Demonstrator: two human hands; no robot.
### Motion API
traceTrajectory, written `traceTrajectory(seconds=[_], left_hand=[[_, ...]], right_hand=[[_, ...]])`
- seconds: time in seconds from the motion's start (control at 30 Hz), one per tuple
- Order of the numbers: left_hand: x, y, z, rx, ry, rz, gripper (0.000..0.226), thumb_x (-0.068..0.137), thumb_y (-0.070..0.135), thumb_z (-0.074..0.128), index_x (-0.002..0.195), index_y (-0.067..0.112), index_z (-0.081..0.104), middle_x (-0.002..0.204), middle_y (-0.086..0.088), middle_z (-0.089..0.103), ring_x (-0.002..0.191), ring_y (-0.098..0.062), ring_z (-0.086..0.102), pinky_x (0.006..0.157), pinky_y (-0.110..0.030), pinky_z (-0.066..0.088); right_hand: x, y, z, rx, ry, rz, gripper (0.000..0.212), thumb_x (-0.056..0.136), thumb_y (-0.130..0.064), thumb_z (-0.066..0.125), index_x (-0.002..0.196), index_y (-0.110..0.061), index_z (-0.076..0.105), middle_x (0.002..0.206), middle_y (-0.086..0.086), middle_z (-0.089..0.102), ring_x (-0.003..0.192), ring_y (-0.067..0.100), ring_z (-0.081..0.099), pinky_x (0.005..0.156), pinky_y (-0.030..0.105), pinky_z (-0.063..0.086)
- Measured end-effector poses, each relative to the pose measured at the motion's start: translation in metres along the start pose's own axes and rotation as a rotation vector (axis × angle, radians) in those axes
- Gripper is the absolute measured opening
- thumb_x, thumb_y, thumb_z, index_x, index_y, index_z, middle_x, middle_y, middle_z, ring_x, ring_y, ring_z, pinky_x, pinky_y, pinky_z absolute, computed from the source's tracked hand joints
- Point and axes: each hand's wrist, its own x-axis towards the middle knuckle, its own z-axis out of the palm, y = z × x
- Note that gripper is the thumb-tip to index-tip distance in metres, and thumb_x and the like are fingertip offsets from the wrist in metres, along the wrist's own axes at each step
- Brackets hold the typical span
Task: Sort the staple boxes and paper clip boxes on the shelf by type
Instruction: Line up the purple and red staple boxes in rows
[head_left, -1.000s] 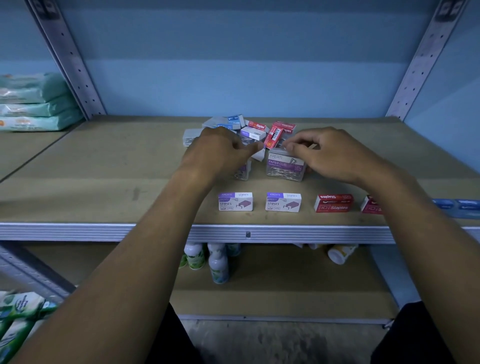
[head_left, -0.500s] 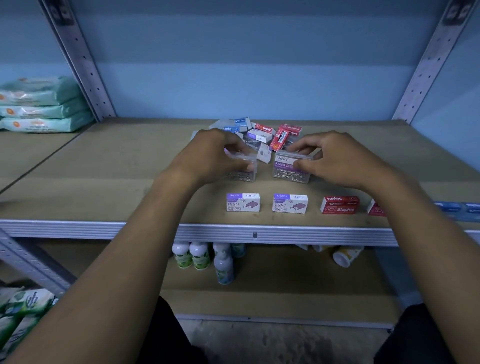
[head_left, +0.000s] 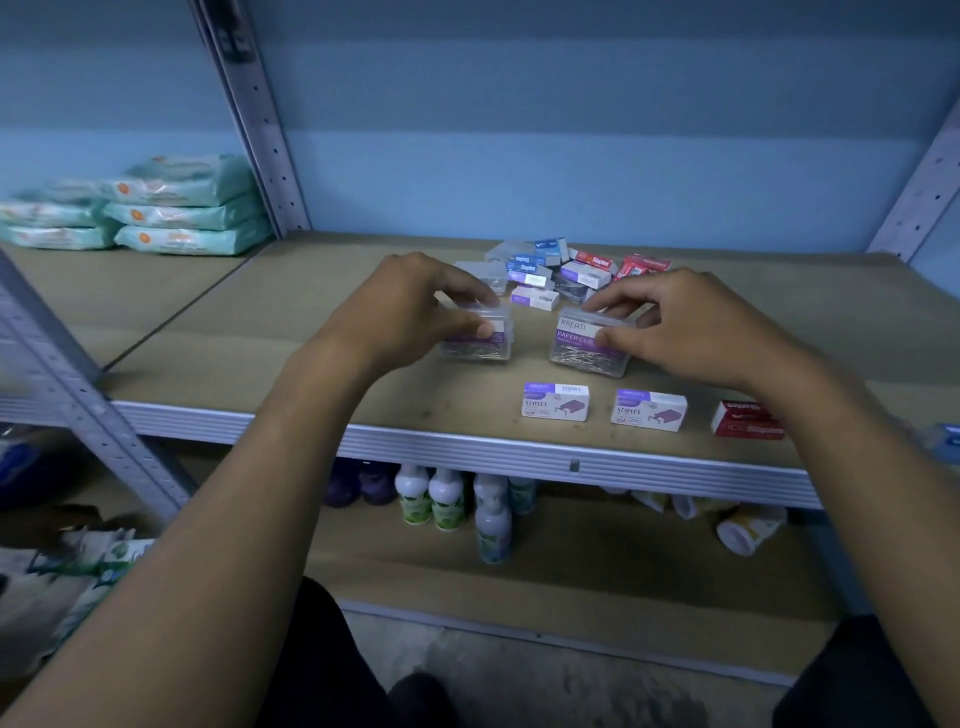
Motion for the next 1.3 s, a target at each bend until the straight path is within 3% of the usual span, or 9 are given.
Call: traceTrajectory(seconds=[0.1, 0.2, 0.27, 0.6, 0.93, 1.3], left_hand=[[-0.012, -0.006, -0.010, 0.018, -0.003, -0.018, 0.029, 0.080, 0.030, 0.079, 0.109, 0.030, 0.076, 0.101, 0.012, 0.072, 0.076, 0.006, 0.059, 0.068, -0.005, 0.041], [-0.024, -0.013, -0.020, 0.021, -0.013, -0.040, 0.029, 0.082, 0.029, 0.078, 0.110, 0.030, 0.075, 0.106, 0.011, 0.073, 0.085, -0.011, 0.066, 0.080, -0.022, 0.051], [-0.032, -0.019, -0.027, 0.026, -0.010, -0.051, 0.028, 0.083, 0.029, 0.077, 0.111, 0.031, 0.075, 0.107, 0.011, 0.072, 0.088, -0.013, 0.066, 0.083, -0.026, 0.052], [-0.059, -0.040, -0.047, 0.065, -0.016, -0.078, 0.031, 0.081, 0.028, 0.079, 0.111, 0.031, 0.075, 0.106, 0.011, 0.072, 0.090, -0.011, 0.066, 0.085, -0.024, 0.051], [-0.070, -0.049, -0.054, 0.072, -0.064, -0.090, 0.029, 0.082, 0.027, 0.077, 0.110, 0.033, 0.075, 0.105, 0.017, 0.071, 0.088, -0.006, 0.064, 0.071, -0.002, 0.041], [-0.071, -0.048, -0.055, 0.081, -0.081, -0.109, 0.028, 0.083, 0.032, 0.076, 0.109, 0.040, 0.073, 0.105, 0.021, 0.071, 0.093, -0.003, 0.065, 0.078, -0.014, 0.046]], right_hand=[[0.003, -0.012, 0.007, 0.017, -0.001, -0.051, 0.030, 0.085, -0.032, 0.077, 0.115, -0.037, 0.072, 0.097, -0.027, 0.065, 0.079, -0.027, 0.053, 0.066, -0.004, 0.035], [0.006, -0.027, 0.014, 0.041, 0.006, -0.095, 0.029, 0.085, -0.033, 0.077, 0.114, -0.036, 0.073, 0.102, -0.022, 0.068, 0.080, -0.027, 0.053, 0.065, -0.003, 0.034], [0.009, -0.037, 0.020, 0.060, 0.005, -0.123, 0.028, 0.085, -0.033, 0.077, 0.113, -0.035, 0.073, 0.099, -0.023, 0.067, 0.079, -0.024, 0.054, 0.064, -0.003, 0.034], [0.017, -0.073, 0.044, 0.094, -0.065, -0.187, 0.026, 0.085, -0.035, 0.077, 0.110, -0.039, 0.073, 0.093, -0.025, 0.067, 0.076, -0.014, 0.059, 0.065, 0.005, 0.039], [0.015, -0.090, 0.055, 0.084, -0.129, -0.219, 0.028, 0.085, -0.034, 0.078, 0.113, -0.035, 0.074, 0.093, -0.025, 0.067, 0.079, -0.020, 0.056, 0.063, -0.002, 0.035], [0.013, -0.093, 0.061, 0.069, -0.133, -0.212, 0.028, 0.085, -0.038, 0.076, 0.113, -0.038, 0.073, 0.091, -0.025, 0.066, 0.081, -0.020, 0.056, 0.065, 0.000, 0.037]])
